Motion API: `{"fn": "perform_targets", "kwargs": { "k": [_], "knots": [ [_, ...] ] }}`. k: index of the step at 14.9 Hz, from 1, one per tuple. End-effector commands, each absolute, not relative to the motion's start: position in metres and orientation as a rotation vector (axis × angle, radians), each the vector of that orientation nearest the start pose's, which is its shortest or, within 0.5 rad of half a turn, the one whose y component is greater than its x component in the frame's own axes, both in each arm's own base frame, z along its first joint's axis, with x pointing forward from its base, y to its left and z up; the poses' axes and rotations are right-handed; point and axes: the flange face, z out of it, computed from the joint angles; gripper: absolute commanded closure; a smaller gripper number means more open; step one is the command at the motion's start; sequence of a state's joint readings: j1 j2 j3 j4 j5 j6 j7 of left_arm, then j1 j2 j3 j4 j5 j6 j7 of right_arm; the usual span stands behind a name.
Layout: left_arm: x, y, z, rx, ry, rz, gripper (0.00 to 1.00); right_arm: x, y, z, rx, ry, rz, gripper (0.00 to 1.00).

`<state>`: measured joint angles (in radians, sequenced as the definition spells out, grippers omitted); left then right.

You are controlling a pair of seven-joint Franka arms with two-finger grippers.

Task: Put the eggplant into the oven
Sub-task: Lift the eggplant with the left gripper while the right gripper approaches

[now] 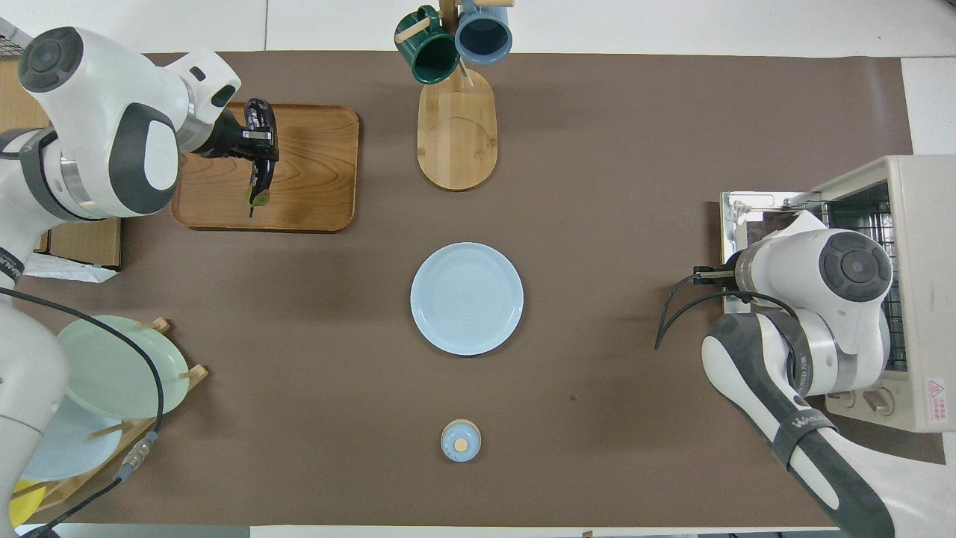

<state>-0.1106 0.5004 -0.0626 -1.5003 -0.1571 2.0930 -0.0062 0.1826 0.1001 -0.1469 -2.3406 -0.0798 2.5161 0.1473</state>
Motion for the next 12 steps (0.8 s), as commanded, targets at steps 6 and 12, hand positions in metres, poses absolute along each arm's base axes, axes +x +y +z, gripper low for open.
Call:
{"fn": "perform_targets", "kwargs": {
  "k": [6, 12],
  "knots": [
    [0.579, -0.227, 0.51, -3.347, -0.063, 0.083, 1.0, 0.564, 0.046, 0.363, -3.184, 0.15, -0.118, 0.79],
    [0.521, -0.325, 0.453, -3.391, 0.045, 0.056, 1.0, 0.576, 0.05, 0.405, -3.192, 0.056, -0.054, 0.0]
  ]
}}
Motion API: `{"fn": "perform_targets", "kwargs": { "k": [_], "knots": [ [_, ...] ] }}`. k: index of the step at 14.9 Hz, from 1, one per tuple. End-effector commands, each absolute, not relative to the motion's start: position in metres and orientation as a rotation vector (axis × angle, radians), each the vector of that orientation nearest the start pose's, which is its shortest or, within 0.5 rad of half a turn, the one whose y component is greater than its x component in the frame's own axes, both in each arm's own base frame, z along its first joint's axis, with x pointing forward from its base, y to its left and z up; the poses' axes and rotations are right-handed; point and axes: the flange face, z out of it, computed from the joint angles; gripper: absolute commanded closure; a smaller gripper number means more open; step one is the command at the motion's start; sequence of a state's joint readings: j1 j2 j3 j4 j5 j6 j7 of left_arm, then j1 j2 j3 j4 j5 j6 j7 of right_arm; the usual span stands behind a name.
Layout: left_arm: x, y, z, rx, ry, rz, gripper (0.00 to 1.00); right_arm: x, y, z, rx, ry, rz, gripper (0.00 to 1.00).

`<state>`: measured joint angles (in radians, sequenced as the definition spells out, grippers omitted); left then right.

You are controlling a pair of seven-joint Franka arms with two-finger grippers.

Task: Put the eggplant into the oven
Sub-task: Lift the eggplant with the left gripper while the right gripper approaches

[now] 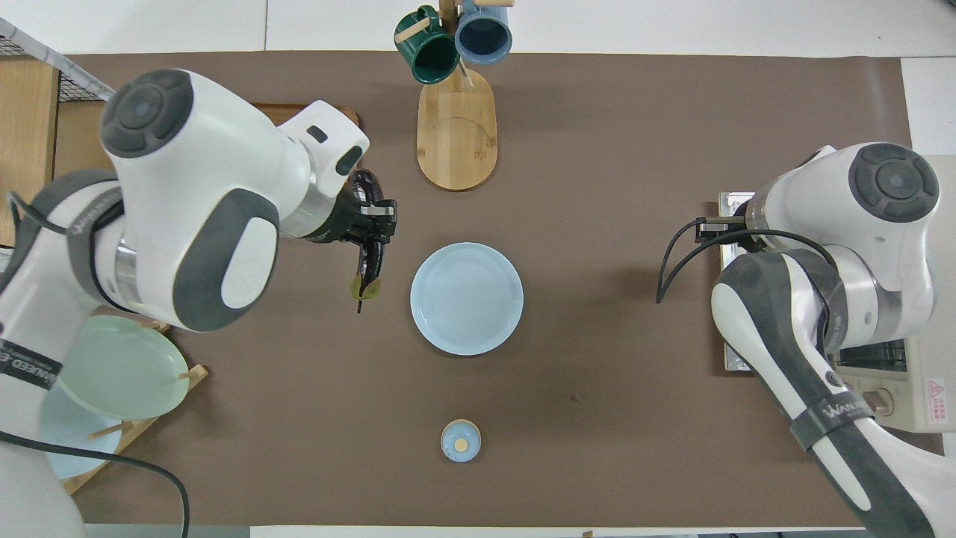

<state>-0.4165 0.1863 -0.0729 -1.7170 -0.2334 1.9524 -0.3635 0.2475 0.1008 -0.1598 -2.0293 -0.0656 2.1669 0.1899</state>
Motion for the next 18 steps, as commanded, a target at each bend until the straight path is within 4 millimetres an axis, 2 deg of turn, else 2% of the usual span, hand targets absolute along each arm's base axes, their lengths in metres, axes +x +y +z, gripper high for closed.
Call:
{"fn": "perform_targets", "kwargs": {
  "k": [1, 3, 5, 7, 9, 12, 15, 16, 17, 18],
  "knots": [
    [0.512, -0.335, 0.435, -3.396, 0.051, 0.018, 1.0, 0.572, 0.045, 0.41, -3.193, 0.055, -0.031, 0.0],
    [0.501, -0.344, 0.409, -3.398, 0.066, -0.025, 1.0, 0.564, 0.046, 0.409, -3.198, 0.0, 0.066, 0.0],
    [0.497, -0.358, 0.381, -3.385, 0.09, 0.002, 1.0, 0.561, 0.048, 0.41, -3.197, -0.015, 0.091, 0.0],
    [0.493, -0.374, 0.364, -3.388, 0.1, -0.018, 1.0, 0.566, 0.053, 0.414, -3.196, -0.128, 0.064, 0.0],
    [0.485, -0.393, 0.347, -3.385, 0.104, -0.012, 1.0, 0.568, 0.064, 0.42, -3.182, -0.156, 0.069, 0.0],
    [0.48, -0.403, 0.33, -3.381, 0.127, -0.02, 1.0, 0.579, 0.086, 0.439, -3.1, -0.125, 0.103, 0.0],
    [0.48, -0.403, 0.329, -3.372, 0.164, -0.026, 1.0, 0.585, 0.126, 0.462, -3.092, -0.196, 0.069, 0.0],
    [0.482, -0.401, 0.329, -3.372, 0.166, -0.028, 0.55, 0.586, 0.142, 0.465, -3.091, -0.21, 0.061, 0.0],
    [0.481, -0.402, 0.332, -3.368, 0.176, -0.019, 0.01, 0.586, 0.15, 0.47, -3.089, -0.218, 0.048, 0.0],
    [0.484, -0.397, 0.34, -3.372, 0.169, -0.03, 0.0, 0.583, 0.164, 0.473, -3.09, -0.229, 0.056, 0.0]
  ]
}}
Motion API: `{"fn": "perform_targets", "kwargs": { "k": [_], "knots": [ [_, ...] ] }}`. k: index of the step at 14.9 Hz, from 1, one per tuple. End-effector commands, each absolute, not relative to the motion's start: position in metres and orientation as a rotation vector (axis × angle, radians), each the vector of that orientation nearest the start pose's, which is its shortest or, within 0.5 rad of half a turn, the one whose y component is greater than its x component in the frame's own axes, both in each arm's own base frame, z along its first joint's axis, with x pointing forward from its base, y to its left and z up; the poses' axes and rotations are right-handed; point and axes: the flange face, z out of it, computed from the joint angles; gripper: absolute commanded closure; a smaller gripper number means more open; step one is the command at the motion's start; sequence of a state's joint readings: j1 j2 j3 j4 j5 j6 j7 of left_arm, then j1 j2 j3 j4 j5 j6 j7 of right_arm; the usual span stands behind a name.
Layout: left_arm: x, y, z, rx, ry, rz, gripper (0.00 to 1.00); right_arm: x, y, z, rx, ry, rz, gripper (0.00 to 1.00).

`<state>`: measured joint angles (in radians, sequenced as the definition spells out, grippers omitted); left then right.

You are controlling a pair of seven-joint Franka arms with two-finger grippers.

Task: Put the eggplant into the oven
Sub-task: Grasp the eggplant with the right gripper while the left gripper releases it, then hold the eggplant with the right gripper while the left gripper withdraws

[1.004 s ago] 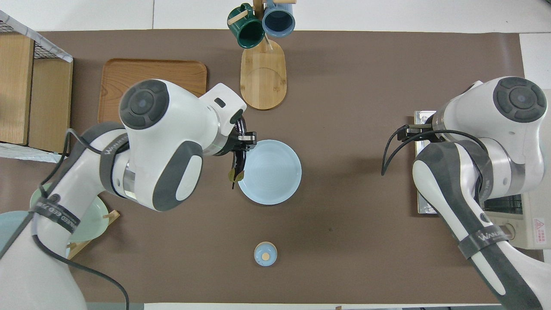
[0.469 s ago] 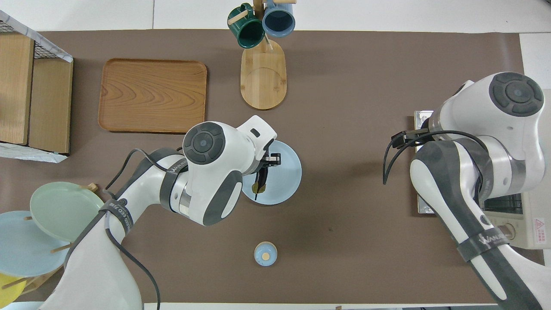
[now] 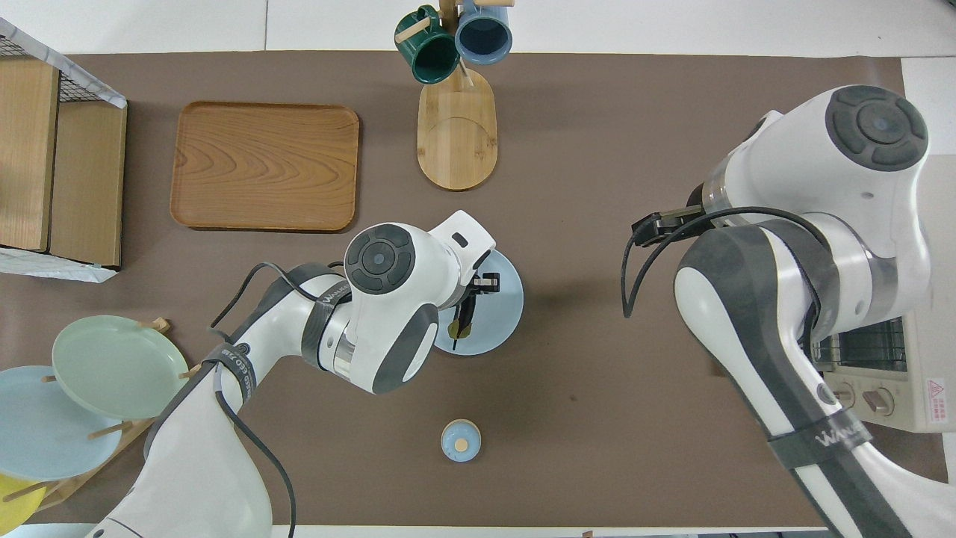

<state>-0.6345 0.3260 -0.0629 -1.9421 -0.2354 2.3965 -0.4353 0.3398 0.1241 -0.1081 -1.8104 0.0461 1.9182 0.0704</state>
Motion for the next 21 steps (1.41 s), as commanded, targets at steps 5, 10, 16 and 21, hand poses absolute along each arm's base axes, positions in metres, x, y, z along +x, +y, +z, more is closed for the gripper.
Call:
{"fn": "perform_targets", "kwargs": {
  "k": [5, 10, 16, 21],
  "knots": [
    [0.53, -0.327, 0.431, -3.373, 0.021, 0.044, 0.0, 0.569, 0.246, 0.469, -3.11, -0.117, 0.03, 0.0],
    [0.582, -0.215, 0.515, -3.269, -0.156, 0.003, 0.0, 0.54, 0.371, 0.426, -3.129, -0.005, -0.002, 0.0],
    [0.574, -0.096, 0.564, -3.215, 0.08, 0.035, 0.0, 0.508, 0.511, 0.354, -3.146, -0.026, -0.165, 0.0],
    [0.543, -0.085, 0.583, -3.196, 0.085, 0.144, 0.0, 0.494, 0.502, 0.314, -3.175, -0.081, -0.177, 0.28]
  ]
}}
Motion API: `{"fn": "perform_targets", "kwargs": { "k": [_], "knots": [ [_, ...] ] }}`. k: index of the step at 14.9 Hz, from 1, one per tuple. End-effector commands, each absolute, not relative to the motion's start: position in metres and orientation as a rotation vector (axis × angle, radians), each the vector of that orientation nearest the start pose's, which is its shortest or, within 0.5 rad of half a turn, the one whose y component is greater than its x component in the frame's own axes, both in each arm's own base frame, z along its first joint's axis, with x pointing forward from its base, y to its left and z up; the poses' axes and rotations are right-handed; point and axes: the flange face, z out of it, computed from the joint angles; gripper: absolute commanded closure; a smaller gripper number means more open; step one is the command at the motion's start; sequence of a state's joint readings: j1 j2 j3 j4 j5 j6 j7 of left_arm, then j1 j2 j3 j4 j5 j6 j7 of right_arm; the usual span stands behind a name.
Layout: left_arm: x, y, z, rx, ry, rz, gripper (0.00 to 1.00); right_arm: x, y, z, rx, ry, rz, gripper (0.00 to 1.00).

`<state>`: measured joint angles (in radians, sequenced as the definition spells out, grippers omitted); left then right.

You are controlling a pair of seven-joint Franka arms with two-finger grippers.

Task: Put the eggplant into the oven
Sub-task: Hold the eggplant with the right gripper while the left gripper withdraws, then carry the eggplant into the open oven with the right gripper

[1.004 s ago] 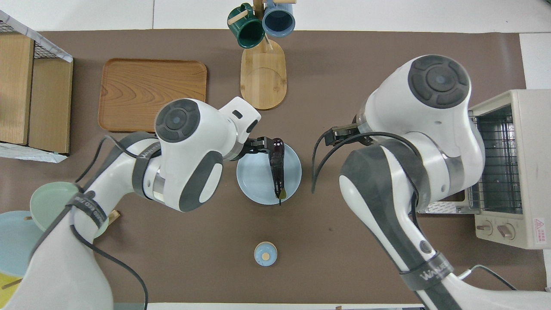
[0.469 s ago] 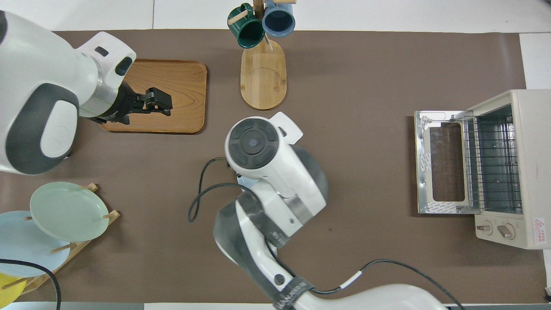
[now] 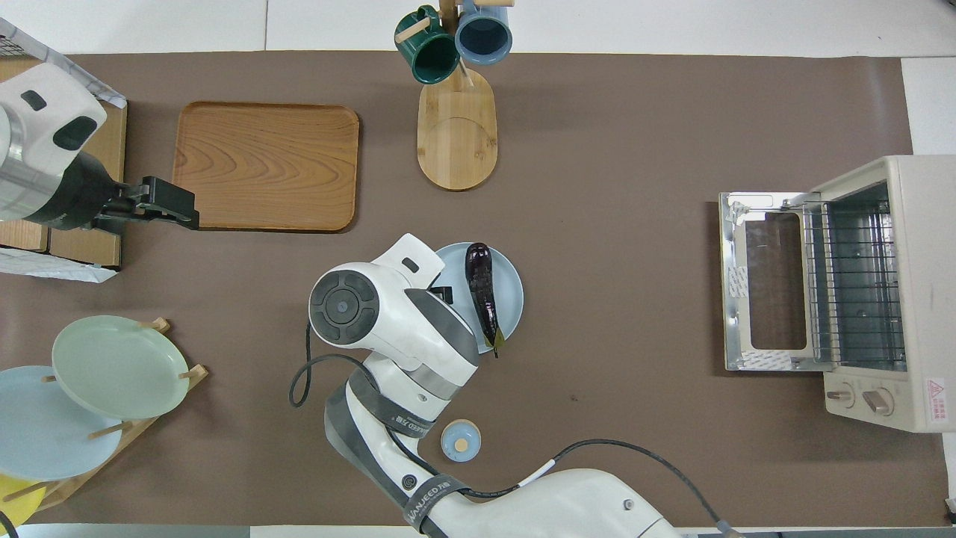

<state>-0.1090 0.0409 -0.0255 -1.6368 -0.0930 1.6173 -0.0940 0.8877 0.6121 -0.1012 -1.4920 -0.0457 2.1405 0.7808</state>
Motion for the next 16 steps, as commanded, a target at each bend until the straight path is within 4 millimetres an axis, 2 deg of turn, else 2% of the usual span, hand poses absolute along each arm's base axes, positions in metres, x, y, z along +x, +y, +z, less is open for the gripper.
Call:
{"fn": "perform_targets", "kwargs": {
  "k": [1, 4, 6, 7, 8, 10, 13, 14, 16],
  "knots": [
    [0.54, -0.086, 0.586, -3.196, 0.088, 0.139, 0.0, 0.491, 0.503, 0.312, -3.17, -0.086, -0.18, 0.39],
    [0.541, -0.091, 0.588, -3.173, 0.116, 0.113, 0.0, 0.481, 0.503, 0.304, -3.178, -0.097, -0.156, 0.51],
    [0.545, -0.093, 0.591, -3.132, 0.137, 0.093, 0.0, 0.478, 0.5, 0.299, -3.171, -0.098, -0.162, 0.69],
    [0.547, -0.092, 0.594, -3.108, 0.152, 0.076, 0.0, 0.474, 0.502, 0.298, -3.168, -0.106, -0.164, 0.81],
    [0.547, -0.092, 0.596, -3.105, 0.159, 0.073, 0.0, 0.474, 0.502, 0.297, -3.168, -0.109, -0.165, 1.0],
    [0.548, -0.093, 0.6, -3.106, 0.161, 0.061, 0.0, 0.477, 0.5, 0.303, -3.189, -0.125, -0.153, 1.0],
    [0.552, -0.091, 0.598, -3.112, 0.157, 0.046, 0.0, 0.493, 0.494, 0.337, -3.291, -0.23, -0.166, 1.0],
    [0.55, -0.092, 0.598, -3.115, 0.166, 0.044, 0.0, 0.506, 0.48, 0.349, -3.324, -0.273, -0.151, 1.0],
    [0.545, -0.091, 0.597, -3.115, 0.164, 0.059, 0.0, 0.53, 0.427, 0.389, -3.36, -0.352, -0.056, 1.0]
  ]
}}
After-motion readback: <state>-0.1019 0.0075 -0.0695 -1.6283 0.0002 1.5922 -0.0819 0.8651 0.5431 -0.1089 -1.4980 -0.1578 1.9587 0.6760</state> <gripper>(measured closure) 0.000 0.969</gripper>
